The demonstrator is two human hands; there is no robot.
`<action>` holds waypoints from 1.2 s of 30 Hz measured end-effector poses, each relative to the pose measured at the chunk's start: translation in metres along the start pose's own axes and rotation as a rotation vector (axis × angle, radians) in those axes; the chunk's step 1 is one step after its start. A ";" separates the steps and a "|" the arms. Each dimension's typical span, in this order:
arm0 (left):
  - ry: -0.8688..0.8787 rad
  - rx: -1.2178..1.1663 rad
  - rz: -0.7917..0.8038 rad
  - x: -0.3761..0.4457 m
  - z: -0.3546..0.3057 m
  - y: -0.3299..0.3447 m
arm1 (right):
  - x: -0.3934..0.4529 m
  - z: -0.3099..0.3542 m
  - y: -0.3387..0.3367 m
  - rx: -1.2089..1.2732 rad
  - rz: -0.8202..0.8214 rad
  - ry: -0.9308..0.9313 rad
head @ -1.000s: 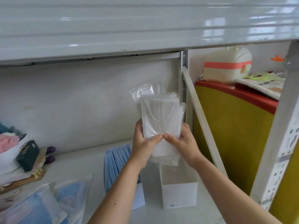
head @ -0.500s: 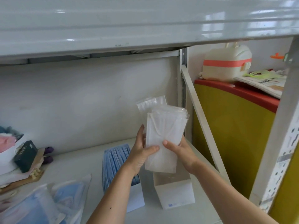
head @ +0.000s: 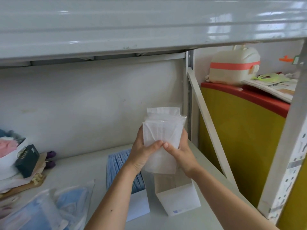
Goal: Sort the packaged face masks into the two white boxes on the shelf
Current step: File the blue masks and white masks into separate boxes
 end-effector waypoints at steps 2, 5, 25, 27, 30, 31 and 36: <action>-0.030 -0.011 -0.018 0.000 0.002 0.001 | 0.001 -0.001 0.001 -0.020 -0.031 -0.006; -0.037 -0.019 -0.028 -0.001 0.004 0.002 | 0.001 0.000 0.001 0.029 -0.029 -0.002; -0.601 -0.149 -0.137 0.001 0.033 0.022 | 0.013 0.036 -0.028 -0.308 -0.108 0.351; -0.688 0.067 -0.116 -0.004 0.041 0.032 | 0.014 0.044 -0.039 -0.320 -0.191 0.383; -0.688 0.286 0.000 -0.015 0.043 0.046 | 0.013 0.052 -0.054 -0.373 -0.285 0.425; -0.679 0.334 0.021 -0.017 0.043 0.049 | 0.011 0.052 -0.056 -0.422 -0.287 0.444; -0.676 0.354 0.056 -0.028 0.041 0.063 | 0.003 0.038 -0.051 -0.725 -0.182 0.540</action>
Point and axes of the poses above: each hand's wrist, its own x-axis towards the middle knuckle, its own y-axis out of the palm, z = x × y, the point moved 1 cm from there along x, towards the middle knuckle, and after that the axes turned 15 degrees about x, right-handed, at the moved point
